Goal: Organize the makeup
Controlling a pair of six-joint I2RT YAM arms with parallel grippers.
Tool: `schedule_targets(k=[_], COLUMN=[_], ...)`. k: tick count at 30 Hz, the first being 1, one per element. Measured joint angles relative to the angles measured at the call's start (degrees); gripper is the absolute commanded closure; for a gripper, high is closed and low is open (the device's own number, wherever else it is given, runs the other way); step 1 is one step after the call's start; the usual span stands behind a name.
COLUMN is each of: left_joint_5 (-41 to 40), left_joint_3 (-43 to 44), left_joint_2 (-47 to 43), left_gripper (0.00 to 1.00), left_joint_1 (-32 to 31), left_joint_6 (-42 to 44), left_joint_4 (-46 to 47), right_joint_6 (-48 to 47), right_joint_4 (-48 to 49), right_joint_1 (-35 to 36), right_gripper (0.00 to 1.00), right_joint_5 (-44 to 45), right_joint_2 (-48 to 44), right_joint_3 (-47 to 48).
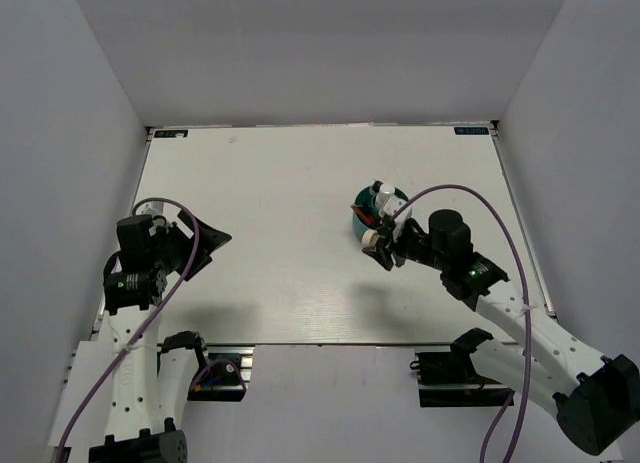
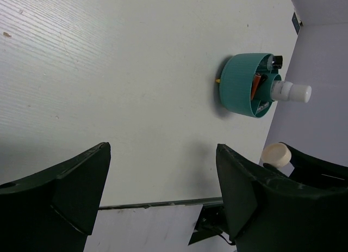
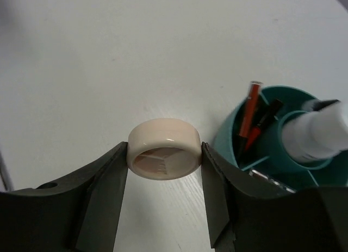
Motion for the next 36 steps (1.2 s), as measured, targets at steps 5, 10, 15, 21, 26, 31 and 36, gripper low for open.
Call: schedule_targets(k=[5, 10, 15, 21, 26, 31, 36], left_joint_5=[0.92, 1.38, 1.49, 1.64, 1.68, 1.68, 1.66], left_joint_3=[0.0, 0.0, -0.07, -0.13, -0.35, -1.18, -1.2], left_joint_2=[1.51, 2.43, 2.25, 1.77, 1.33, 1.16, 1.16], left_gripper=[0.12, 0.12, 0.12, 0.12, 0.12, 0.12, 0.12], left_joint_1=[0.0, 0.0, 0.0, 0.0, 0.0, 0.0, 0.0], left_joint_6=[0.07, 0.15, 0.13, 0.13, 0.13, 0.13, 0.13], left_joint_4=[1.33, 2.8, 3.08, 3.1, 3.19, 3.41, 3.48], right_joint_6=[6.19, 12.26, 16.96, 20.87, 22.43, 22.27, 21.94], right_joint_4=[4.55, 6.1, 6.47, 8.44, 11.96, 15.89, 20.0], right_joint_1=[-4.0, -8.57, -14.12, -19.8, -22.93, -24.85, -26.36], right_gripper=[1.0, 1.0, 1.0, 1.0, 1.0, 1.0, 1.0], right_joint_5=[6.6, 11.23, 11.28, 7.28, 2.23, -1.92, -5.09], right_joint_2=[-2.89, -3.08, -2.14, 2.56, 6.6, 10.32, 13.53], right_joint_3=[-1.36, -1.68, -3.17, -3.52, -3.74, -4.26, -4.46])
